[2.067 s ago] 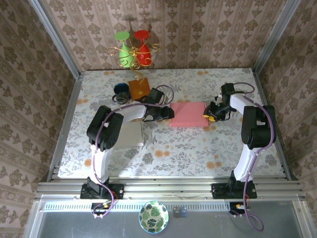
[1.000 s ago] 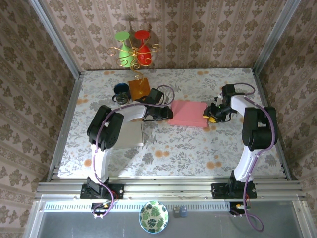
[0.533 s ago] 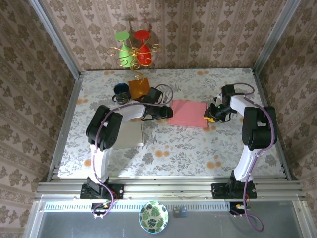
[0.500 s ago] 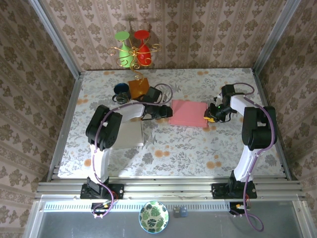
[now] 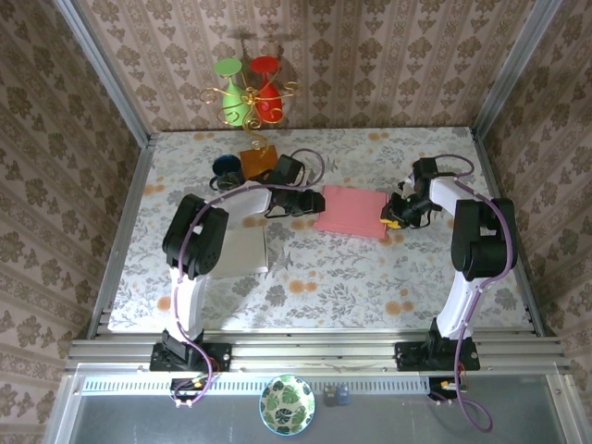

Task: Fold the paper box

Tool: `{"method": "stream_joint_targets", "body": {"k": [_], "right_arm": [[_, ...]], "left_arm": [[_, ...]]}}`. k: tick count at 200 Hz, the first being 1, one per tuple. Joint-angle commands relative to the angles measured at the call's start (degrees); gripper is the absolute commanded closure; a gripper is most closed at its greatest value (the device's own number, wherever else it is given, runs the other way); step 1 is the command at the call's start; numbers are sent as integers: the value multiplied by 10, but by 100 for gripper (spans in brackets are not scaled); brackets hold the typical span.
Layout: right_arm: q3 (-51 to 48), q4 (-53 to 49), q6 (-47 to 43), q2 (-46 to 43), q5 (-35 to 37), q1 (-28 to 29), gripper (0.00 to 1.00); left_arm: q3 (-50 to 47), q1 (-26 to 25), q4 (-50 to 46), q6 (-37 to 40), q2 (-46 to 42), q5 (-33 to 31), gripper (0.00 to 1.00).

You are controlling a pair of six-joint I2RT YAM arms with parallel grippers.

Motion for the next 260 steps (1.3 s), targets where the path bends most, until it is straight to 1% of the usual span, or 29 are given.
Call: {"method": "stream_joint_targets", "body": {"k": [1, 29, 58, 86, 102, 121, 133, 151, 159, 179, 204, 231, 260], "right_arm": [[10, -26, -16, 15, 10, 4, 76], [7, -25, -15, 14, 9, 3, 74], [7, -24, -15, 12, 6, 4, 72], [6, -24, -17, 10, 8, 2, 71], [2, -13, -18, 2, 3, 0, 67], [-7, 12, -16, -12, -12, -5, 58], [-13, 28, -11, -17, -22, -9, 55], [-29, 52, 7, -22, -37, -23, 53], [-42, 86, 18, -26, -48, -28, 52], [-62, 124, 29, -30, -75, -36, 49], [-73, 151, 32, -28, -107, -36, 46], [-78, 170, 37, -21, -136, -36, 45], [-81, 181, 41, -12, -161, -37, 45]], "left_arm": [[17, 0, -2, 13, 11, -1, 60], [50, -6, -40, 29, 43, 6, 61], [48, -9, -48, 38, 50, -1, 62], [41, -9, -51, 44, 50, -1, 66], [31, -9, -47, 43, 47, -1, 68], [16, -9, -33, 39, 42, -1, 73], [7, -9, -28, 38, 38, -3, 74], [-6, -7, -18, 34, 32, -8, 75], [-12, -7, -14, 33, 30, -7, 76], [-21, -5, -2, 27, 28, -3, 78], [-26, -4, 5, 24, 28, -1, 79], [-40, 0, 24, 10, 27, 5, 84], [-62, 6, 44, -4, 20, 8, 87]]}}
